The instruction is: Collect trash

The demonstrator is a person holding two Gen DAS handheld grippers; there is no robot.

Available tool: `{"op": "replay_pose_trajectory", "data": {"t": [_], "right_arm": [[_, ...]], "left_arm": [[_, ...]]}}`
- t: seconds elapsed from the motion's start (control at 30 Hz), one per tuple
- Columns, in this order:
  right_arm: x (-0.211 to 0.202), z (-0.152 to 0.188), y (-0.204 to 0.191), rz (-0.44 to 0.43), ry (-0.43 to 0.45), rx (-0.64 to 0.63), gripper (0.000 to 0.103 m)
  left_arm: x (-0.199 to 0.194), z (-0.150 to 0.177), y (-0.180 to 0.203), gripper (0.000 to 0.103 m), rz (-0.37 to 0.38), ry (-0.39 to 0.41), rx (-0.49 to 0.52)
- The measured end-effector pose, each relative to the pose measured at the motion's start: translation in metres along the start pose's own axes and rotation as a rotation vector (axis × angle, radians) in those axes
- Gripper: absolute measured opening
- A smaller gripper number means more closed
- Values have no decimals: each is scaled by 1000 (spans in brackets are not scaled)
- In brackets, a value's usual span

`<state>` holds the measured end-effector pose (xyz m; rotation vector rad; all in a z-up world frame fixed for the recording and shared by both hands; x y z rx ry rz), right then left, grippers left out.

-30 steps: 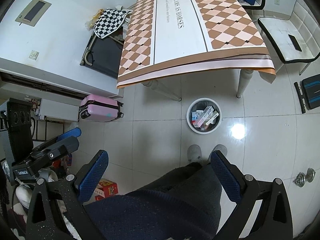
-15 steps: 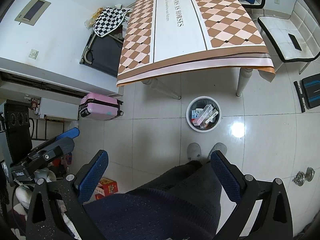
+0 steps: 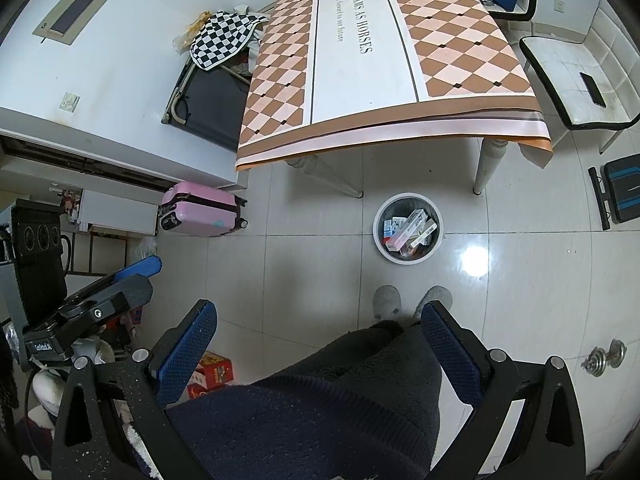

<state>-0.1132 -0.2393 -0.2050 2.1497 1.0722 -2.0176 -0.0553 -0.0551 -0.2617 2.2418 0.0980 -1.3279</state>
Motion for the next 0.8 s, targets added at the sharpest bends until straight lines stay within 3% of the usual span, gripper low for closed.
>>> {"op": "replay_pose_trajectory", "data": {"t": [0.8], "right_arm": [[-5, -7, 3, 0, -14, -18, 103]], "left_arm": [[2, 4, 2, 103, -4, -2, -5]]}}
Point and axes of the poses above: each gripper's, at about its wrist camera, not at the fingertips, and x roughly the way its jaws point, y to its right, z to its underside, the point moved 10 cm from there along x, roughly the way its jaws point, and after that the axes turned 15 degrees about x, right-handed, at the moved point
